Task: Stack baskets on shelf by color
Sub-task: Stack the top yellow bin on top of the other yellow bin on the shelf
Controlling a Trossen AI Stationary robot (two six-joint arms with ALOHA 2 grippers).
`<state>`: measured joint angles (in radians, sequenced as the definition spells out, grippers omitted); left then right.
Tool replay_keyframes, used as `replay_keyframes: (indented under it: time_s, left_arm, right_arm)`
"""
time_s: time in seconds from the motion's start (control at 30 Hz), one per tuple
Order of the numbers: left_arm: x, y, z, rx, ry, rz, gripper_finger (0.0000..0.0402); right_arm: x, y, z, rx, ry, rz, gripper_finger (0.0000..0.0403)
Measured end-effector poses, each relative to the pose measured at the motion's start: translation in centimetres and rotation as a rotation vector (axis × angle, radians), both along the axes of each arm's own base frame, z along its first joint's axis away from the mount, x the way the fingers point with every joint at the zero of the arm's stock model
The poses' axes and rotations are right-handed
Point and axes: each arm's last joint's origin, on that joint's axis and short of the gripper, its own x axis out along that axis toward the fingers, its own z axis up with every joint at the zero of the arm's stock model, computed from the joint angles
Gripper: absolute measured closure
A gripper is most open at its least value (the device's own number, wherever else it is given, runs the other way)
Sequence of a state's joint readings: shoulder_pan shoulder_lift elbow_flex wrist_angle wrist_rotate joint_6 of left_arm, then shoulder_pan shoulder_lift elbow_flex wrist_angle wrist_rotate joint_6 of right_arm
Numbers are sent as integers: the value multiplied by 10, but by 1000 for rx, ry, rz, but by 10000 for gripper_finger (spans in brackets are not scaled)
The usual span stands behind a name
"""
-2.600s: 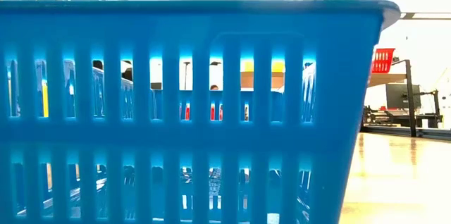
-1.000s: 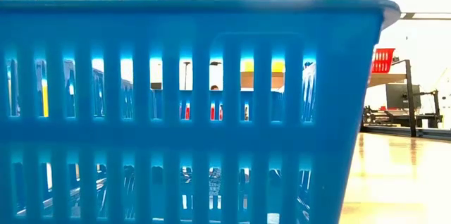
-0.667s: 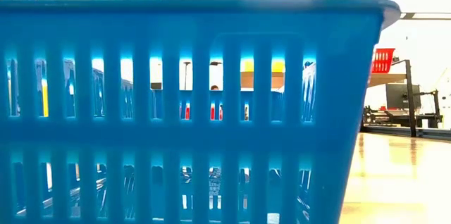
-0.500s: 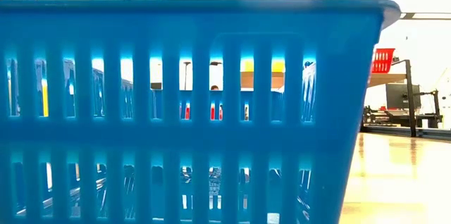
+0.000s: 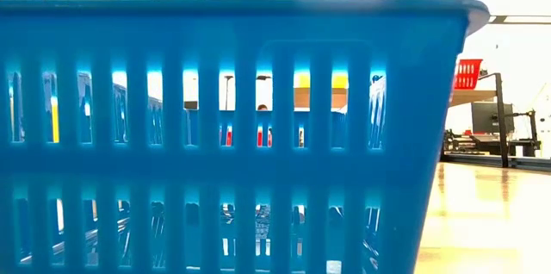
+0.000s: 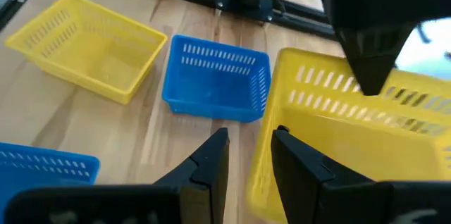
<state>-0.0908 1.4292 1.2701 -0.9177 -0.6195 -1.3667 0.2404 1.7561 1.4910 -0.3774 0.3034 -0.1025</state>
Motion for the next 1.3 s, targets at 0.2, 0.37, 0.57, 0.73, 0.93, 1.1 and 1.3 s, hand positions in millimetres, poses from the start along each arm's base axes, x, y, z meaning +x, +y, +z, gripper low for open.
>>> replay_keyframes:
  time_s: [0.2,0.37,0.57,0.73,0.93,1.1,1.3]
  left_arm:
    - [5,-1,3,10,-45,-33,401]
    - [7,-2,4,-11,-63,-46,401]
    - [10,-3,4,-40,-76,-88,401]
    - [11,-6,5,-41,-92,-109,401]
    - [12,-7,5,-48,-82,-150,400]
    - [12,-8,5,-54,-78,-158,371]
    - [11,-9,5,-55,-50,-196,323]
  right_arm:
    - [-3,-3,-4,24,43,-50,308]
    - [-6,-9,-8,65,90,-117,308]
    - [-7,-10,-10,90,109,-140,312]
    - [-9,-12,-13,127,140,-182,360]
    - [-10,-11,-13,146,147,-191,395]
    - [-10,-11,-14,151,153,-191,400]
    - [-12,-10,-15,163,162,-211,402]
